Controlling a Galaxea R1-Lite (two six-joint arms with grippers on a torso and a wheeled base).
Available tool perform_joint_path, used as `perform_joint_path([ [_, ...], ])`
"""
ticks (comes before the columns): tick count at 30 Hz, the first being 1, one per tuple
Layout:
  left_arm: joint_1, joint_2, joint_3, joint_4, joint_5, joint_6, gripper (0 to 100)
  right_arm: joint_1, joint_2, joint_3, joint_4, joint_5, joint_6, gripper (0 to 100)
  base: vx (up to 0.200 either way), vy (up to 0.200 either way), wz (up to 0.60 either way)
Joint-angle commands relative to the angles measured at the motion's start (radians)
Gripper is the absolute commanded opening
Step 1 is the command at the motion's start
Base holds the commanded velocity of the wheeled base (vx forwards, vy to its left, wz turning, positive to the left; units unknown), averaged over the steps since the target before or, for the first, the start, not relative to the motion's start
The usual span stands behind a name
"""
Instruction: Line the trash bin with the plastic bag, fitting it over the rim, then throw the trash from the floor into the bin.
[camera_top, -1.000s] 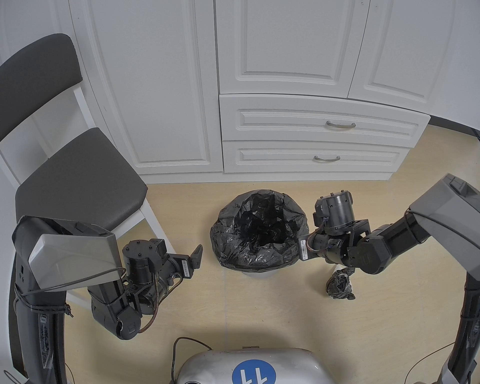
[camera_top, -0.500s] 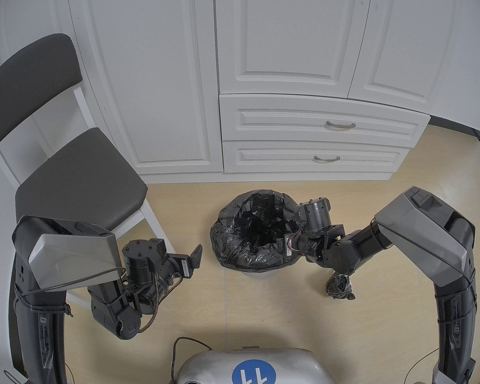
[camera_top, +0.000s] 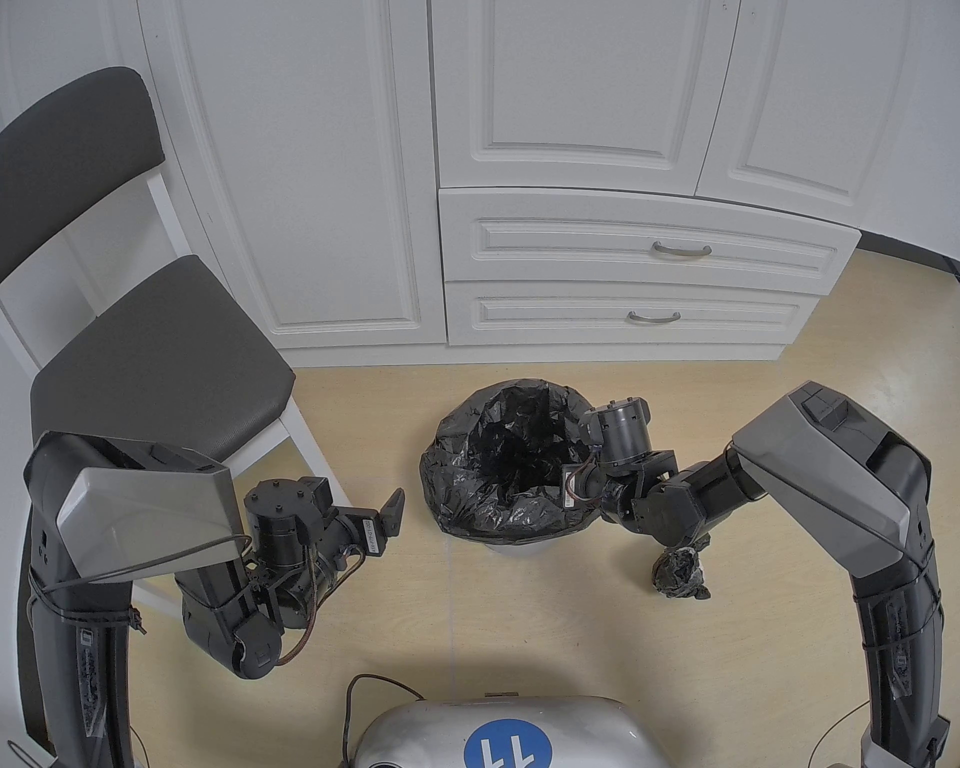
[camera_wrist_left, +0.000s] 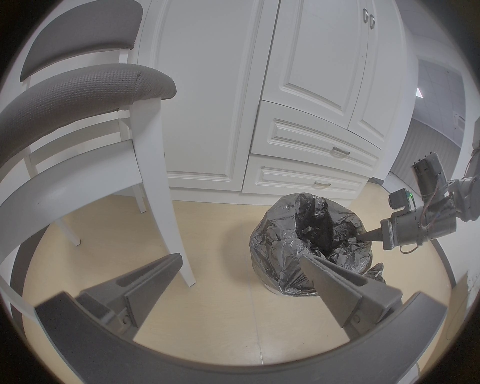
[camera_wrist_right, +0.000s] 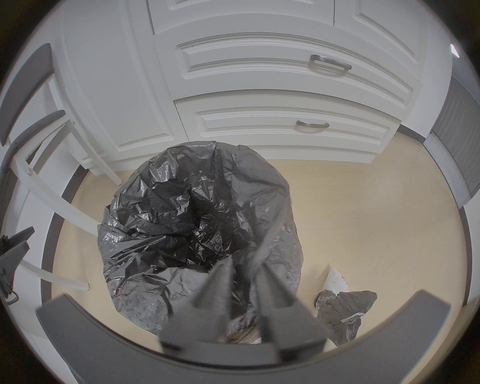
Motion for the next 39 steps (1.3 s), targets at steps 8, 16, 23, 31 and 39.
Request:
perform_joint_path([
  [8,0.000,-0.003,-0.002,0.000,0.000,-0.001,100,-0.001,-0.053,0.057,0.004,-0.002,-0.015,0,0.000,0.000,0.00],
  [16,0.000,-0.004,-0.002,0.000,0.000,-0.001,100,0.010,-0.173,0.258,0.019,0.008,-0.168,0,0.000,0.000,0.00],
  [23,0.000,-0.010,0.000,0.000,0.000,-0.001,100,0.000,-0.181,0.298,0.019,0.009,-0.214,0,0.000,0.000,0.00],
  [31,0.000,-0.010,0.000,0.000,0.000,-0.001,100,-0.006,-0.187,0.332,0.018,0.011,-0.257,0,0.000,0.000,0.00],
  [39,0.000,-0.012,0.002,0.000,0.000,-0.007,100,-0.027,-0.158,0.340,0.013,0.103,-0.268,0,0.000,0.000,0.00],
])
